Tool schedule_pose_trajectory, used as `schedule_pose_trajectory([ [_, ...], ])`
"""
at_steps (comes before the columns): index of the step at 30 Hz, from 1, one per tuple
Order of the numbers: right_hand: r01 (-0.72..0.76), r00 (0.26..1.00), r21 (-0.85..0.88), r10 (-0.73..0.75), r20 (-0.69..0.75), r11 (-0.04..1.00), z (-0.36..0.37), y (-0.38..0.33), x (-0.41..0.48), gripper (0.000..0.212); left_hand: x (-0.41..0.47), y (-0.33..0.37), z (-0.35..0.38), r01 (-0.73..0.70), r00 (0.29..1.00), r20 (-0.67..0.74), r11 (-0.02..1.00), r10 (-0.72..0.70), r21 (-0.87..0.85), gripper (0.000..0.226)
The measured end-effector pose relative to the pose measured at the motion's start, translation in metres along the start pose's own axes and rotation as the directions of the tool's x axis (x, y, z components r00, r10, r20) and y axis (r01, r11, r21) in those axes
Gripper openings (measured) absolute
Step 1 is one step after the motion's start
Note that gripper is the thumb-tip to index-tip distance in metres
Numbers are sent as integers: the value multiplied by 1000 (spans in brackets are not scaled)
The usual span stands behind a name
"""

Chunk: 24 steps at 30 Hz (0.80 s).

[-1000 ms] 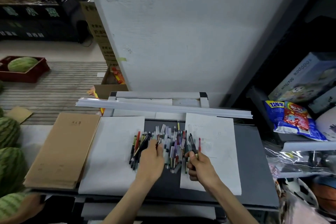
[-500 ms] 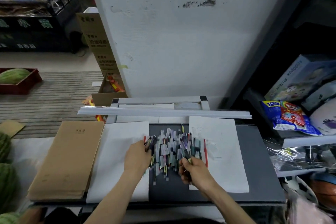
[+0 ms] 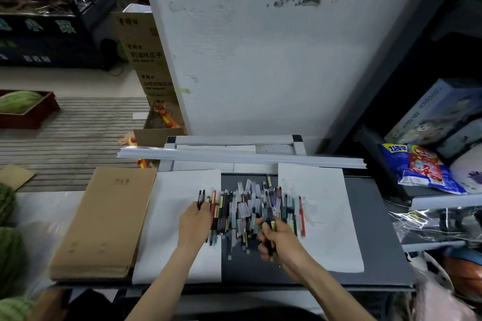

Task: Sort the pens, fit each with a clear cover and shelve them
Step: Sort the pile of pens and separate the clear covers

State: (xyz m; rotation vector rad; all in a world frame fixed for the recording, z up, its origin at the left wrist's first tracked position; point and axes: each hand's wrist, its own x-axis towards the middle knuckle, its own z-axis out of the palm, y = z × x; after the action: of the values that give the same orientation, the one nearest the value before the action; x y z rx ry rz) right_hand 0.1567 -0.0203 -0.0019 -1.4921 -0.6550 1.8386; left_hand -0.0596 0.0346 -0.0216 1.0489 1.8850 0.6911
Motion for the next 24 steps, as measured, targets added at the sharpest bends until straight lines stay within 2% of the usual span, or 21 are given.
schedule_pose_trajectory([
  [4,-38,995,17,36,95,999,5,4,2,29,0,-12,-14,95,995,32,987,-92,-129,23],
  [7,-38,994,-6,38,107,999,10,7,3,43,2,-15,-23,181,982,79,968,-169,-173,23],
  [11,-57,997,-42,59,54,998,15,9,4,51,10,-25,-31,154,985,86,985,-148,-77,30],
  [16,-17,996,-29,20,85,999,20,13,5,32,16,-34,-37,115,988,106,993,-114,2,27],
  [21,-21,995,0,21,97,1000,25,19,5,29,19,-40,-38,59,989,126,990,-75,129,26],
  [24,-48,996,6,47,79,999,26,20,6,27,15,-36,-37,8,990,137,975,-39,223,16],
])
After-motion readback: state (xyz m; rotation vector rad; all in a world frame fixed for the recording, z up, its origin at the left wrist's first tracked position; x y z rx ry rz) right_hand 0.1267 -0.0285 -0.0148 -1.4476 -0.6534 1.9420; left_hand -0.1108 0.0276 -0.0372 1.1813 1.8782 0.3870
